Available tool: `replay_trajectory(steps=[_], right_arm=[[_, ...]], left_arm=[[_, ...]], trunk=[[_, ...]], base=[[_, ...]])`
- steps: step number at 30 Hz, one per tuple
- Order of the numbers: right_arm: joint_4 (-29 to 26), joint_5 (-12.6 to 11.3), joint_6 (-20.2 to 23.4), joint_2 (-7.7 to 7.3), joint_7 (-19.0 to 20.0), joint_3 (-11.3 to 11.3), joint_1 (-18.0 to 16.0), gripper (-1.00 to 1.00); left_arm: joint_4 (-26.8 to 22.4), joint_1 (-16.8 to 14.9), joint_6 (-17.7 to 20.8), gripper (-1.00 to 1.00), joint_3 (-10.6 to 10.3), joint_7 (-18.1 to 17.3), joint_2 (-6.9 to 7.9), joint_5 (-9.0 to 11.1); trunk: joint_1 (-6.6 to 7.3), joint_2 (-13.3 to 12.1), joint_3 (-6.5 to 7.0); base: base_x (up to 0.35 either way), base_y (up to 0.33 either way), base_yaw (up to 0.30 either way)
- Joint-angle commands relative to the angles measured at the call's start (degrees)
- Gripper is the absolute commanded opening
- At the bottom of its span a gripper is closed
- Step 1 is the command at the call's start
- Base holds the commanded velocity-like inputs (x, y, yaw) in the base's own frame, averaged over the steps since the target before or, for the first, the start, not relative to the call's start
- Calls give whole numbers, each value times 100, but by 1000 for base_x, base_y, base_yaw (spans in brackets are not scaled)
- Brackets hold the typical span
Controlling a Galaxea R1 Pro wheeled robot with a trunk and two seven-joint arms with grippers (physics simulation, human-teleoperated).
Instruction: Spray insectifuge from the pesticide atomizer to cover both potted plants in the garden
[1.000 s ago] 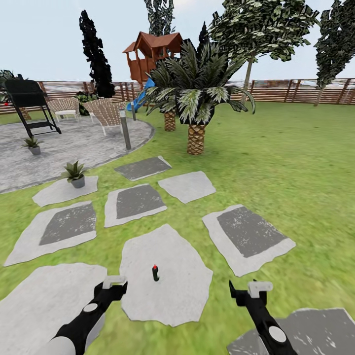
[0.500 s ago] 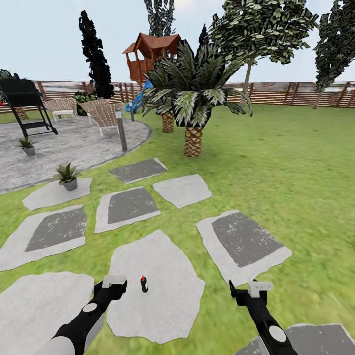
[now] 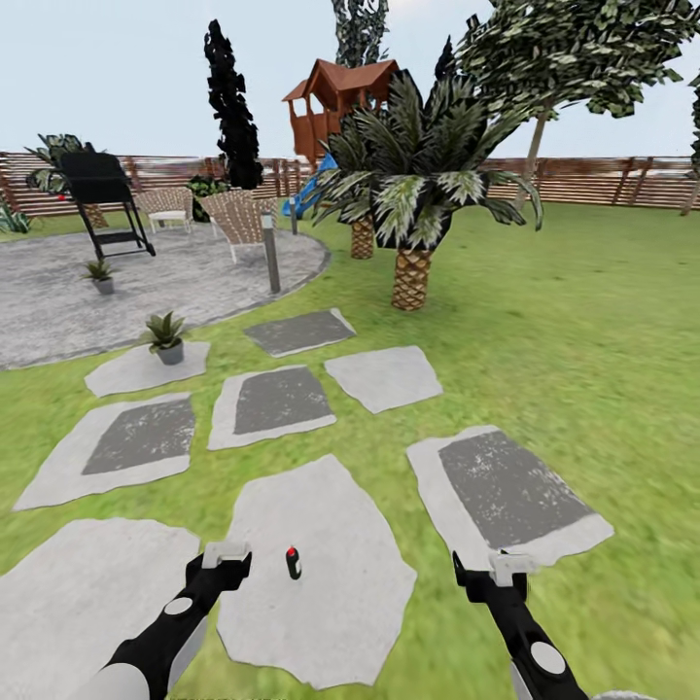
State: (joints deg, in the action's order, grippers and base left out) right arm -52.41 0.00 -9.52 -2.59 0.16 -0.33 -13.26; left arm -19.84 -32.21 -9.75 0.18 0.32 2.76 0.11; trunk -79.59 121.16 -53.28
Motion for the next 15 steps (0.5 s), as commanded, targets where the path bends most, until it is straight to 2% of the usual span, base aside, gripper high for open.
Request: replay_trajectory(steps=[1, 6, 15], right_arm=[[0, 0, -17, 1, 2, -2, -1, 100], [-10, 0, -21, -2, 2, -2, -1, 100], [-15, 0, -23, -4, 2, -1, -1, 100]], left_arm=[[6, -6, -22, 100, 2, 5, -2, 2], [6, -10, -19, 100, -3, 3, -9, 7], [6, -11, -22, 100, -8, 3, -26, 2]], trunk=[[0, 2, -5], [0, 2, -5], [0, 2, -5]], base=[[91, -245, 277], [89, -186, 229], [13, -19, 30]])
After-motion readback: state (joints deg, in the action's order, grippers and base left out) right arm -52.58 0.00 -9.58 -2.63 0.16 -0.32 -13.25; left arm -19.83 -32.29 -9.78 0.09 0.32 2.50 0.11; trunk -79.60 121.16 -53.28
